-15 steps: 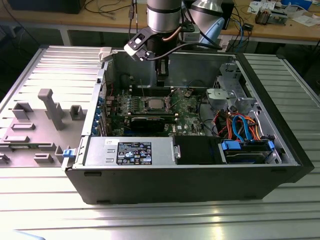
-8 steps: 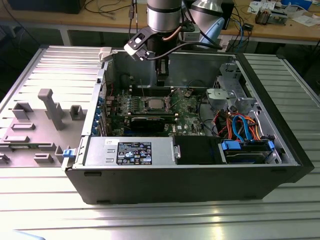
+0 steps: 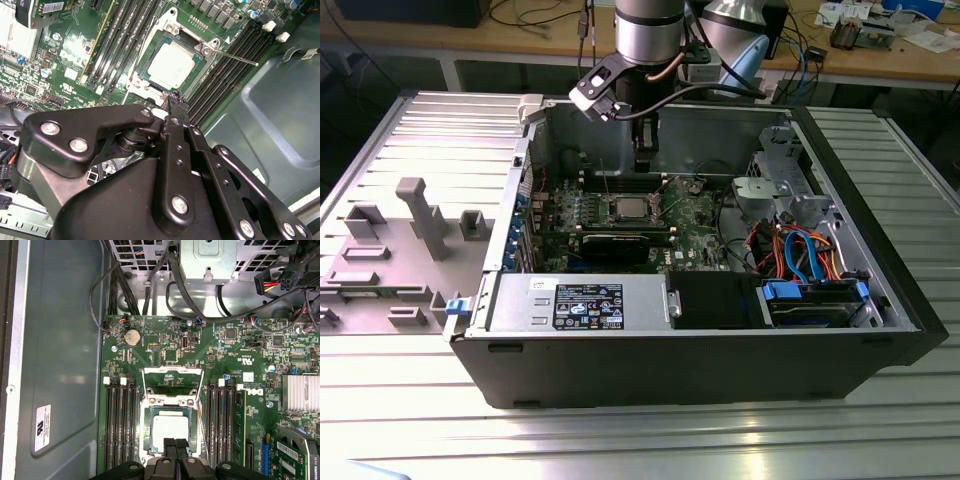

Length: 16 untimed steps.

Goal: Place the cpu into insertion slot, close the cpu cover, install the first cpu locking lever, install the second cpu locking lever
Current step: 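Close the cpu cover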

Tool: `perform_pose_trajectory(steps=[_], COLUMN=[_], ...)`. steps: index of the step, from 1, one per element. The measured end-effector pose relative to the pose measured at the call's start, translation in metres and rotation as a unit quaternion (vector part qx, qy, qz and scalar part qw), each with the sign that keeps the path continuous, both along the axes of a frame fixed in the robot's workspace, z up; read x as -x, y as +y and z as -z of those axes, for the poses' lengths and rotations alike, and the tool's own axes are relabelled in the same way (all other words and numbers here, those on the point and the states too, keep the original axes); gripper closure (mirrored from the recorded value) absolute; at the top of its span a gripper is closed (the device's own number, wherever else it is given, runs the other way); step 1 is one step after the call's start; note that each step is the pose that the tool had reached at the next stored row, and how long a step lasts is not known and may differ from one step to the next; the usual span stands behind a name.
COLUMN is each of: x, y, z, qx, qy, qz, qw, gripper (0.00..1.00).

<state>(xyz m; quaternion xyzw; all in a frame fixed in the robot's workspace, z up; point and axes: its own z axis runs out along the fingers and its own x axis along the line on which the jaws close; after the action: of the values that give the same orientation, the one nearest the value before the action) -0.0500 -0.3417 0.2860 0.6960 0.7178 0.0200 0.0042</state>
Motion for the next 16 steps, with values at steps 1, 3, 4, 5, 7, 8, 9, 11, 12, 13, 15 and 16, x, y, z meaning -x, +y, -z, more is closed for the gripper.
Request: perform_pose_trajectory(steps=[1,3,4,5,7,8,9,11,12,13,15,16], x=[-0.0003,-0.0007,-0.0011,-0.0017,-0.0025,-0.0026,-0.0026,-0.0031,-0.0031,-0.0032,-0.0043,-0.0047], y=[0.0,0.0,0.0,0.0,0.0,0.0,0.0,0.0,0.0,0.0001,0.0002,0.0002], z=[0.0,0.0,0.0,0.0,0.0,0.0,0.0,0.0,0.0,0.0,0.0,0.0], qx=[0.0,0.0,0.0,0.0,0.0,0.0,0.0,0.0,0.0,0.0,0.0001,0.0], qy=[0.0,0.0,0.0,0.0,0.0,0.0,0.0,0.0,0.0,0.0,0.0,0.0], qz=[0.0,0.0,0.0,0.0,0.0,0.0,0.0,0.0,0.0,0.0,0.0,0.0], qw=[1.0,1.0,1.0,1.0,1.0,1.0,1.0,1.0,1.0,1.0,1.0,1.0], gripper=[0.89,0.89,0.89,0.89,0.89,0.89,0.89,0.89,0.89,0.89,0.89,0.89])
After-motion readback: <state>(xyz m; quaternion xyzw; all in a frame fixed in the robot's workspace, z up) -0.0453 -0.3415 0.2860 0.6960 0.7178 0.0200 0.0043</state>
